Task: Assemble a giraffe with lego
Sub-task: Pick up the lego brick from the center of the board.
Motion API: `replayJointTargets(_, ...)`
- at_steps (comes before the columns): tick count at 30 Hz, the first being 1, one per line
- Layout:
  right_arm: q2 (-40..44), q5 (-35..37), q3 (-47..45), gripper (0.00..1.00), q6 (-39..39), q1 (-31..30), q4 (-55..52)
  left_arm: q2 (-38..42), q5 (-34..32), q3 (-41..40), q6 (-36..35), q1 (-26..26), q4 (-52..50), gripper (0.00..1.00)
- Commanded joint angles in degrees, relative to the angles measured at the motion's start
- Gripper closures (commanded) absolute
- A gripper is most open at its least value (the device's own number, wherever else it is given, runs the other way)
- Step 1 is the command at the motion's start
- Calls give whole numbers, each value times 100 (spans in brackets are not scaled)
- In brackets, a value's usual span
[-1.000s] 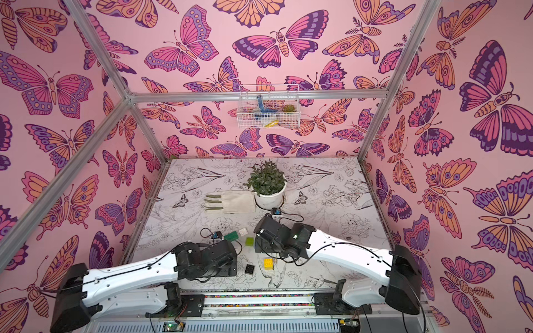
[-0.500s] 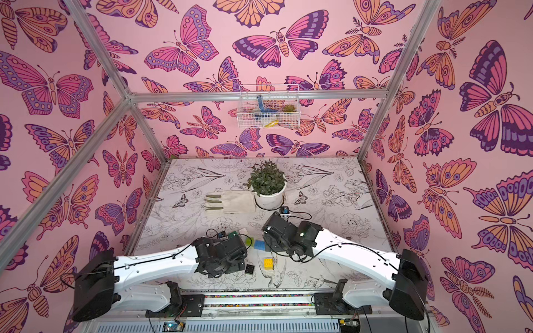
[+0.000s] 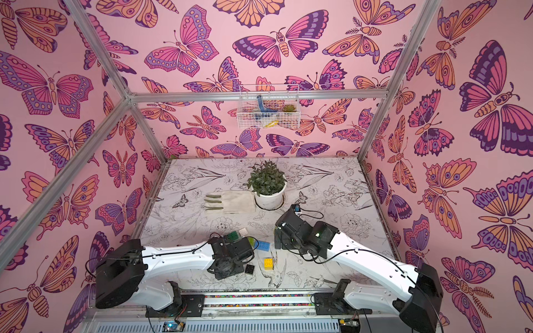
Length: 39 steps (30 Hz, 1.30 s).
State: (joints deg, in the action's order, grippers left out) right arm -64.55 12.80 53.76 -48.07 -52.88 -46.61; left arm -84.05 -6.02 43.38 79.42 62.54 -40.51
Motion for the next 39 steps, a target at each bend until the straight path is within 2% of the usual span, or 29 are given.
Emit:
replayJointTargets(1,86,-82,-91,1,151,80,-167,-51,-127,106,154,43,-101,41)
replayJointTargets(6,142,-138,-146,1,176,118,-132,8,-221,131,173,73,-171,33)
replayJointTargets(11,128,-164,-173,1,169,136,-102,155,-415,170,187,83,-335,33)
replayJointTargets(17,216,-138,-208,1,93,188,-111,72,-417,184,179,79,-392,41)
replayJointTargets(21,249,-120,-208,1,93,195,-94,34,-409,149,144,39,-386,52)
replayJointTargets(25,265,-67,-224,1,62,215,-100,24,-384,119,102,14,-385,56)
replayJointTargets(29,286,-84,-243,1,48,226,-111,43,-326,109,27,4,-383,67)
replayJointTargets(31,363,-54,-257,1,54,226,-133,48,-282,116,-44,12,-385,69)
replayJointTargets(35,662,3,-334,1,48,235,-157,112,-266,360,-466,118,-545,75)
replayJointTargets(39,934,20,-431,1,55,260,-154,-50,-211,1071,-1161,384,-970,79)
